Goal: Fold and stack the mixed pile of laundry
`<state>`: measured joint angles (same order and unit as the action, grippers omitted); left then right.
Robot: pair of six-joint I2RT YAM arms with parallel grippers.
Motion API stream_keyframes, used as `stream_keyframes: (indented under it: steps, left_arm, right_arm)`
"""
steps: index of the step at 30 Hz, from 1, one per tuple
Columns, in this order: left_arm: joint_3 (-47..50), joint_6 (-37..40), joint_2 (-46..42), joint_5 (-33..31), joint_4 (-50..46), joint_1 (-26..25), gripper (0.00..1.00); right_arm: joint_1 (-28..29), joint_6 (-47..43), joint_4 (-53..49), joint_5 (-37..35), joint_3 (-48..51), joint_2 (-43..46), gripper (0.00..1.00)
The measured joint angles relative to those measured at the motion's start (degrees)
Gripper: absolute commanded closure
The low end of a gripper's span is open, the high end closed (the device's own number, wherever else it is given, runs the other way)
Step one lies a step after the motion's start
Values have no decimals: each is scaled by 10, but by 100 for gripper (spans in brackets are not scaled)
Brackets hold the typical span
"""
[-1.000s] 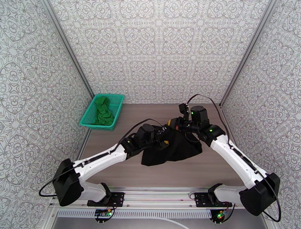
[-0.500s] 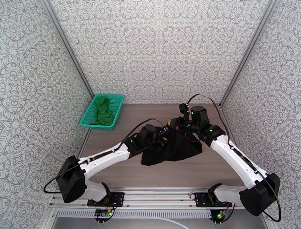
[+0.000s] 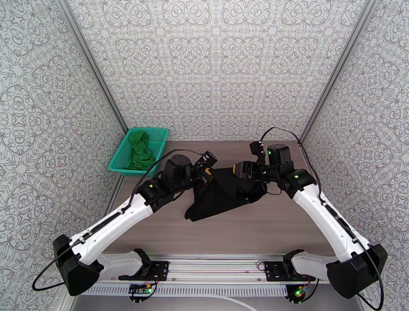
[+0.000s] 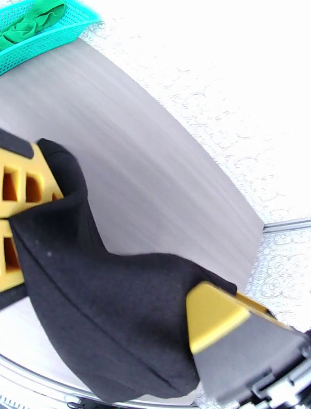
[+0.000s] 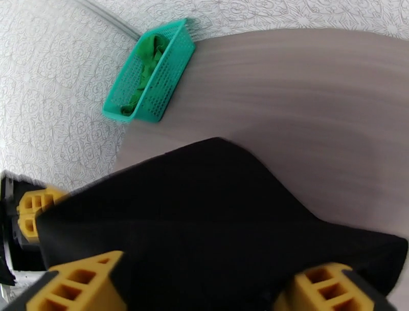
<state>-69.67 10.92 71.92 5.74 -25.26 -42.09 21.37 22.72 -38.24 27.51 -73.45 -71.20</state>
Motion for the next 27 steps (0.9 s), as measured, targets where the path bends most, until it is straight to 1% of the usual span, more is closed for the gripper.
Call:
stream_keyframes:
  steps: [3, 7, 10, 12, 15, 19, 23, 27]
  left_arm:
    - [-7, 0, 7, 3, -29, 0, 100]
    - [-23, 0, 21, 3, -58, 0, 100]
    - [-40, 0, 29, 3, -76, 0, 100]
    - [-54, 0, 33, 5, -89, 0, 100]
    - [-76, 1, 41, 5, -106, 0, 100]
    - [-100, 2, 58, 4, -120, -2, 100]
    - [-114, 3, 74, 0, -136, -5, 100]
    - [-121, 7, 80, -9, -145, -8, 100]
  right_arm:
    - [0, -65, -16, 4, -10, 23, 4]
    - [1, -156, -19, 9, -10, 80, 4]
    - [12, -229, -17, 13, -10, 113, 4]
    - [24, -276, -19, 14, -13, 118, 4]
    - [44, -343, -40, 14, -40, 94, 4]
    - [79, -407, -71, -2, -88, 31, 6]
    - [114, -440, -98, -30, -124, -21, 10]
    - [137, -453, -115, -61, -127, -43, 15]
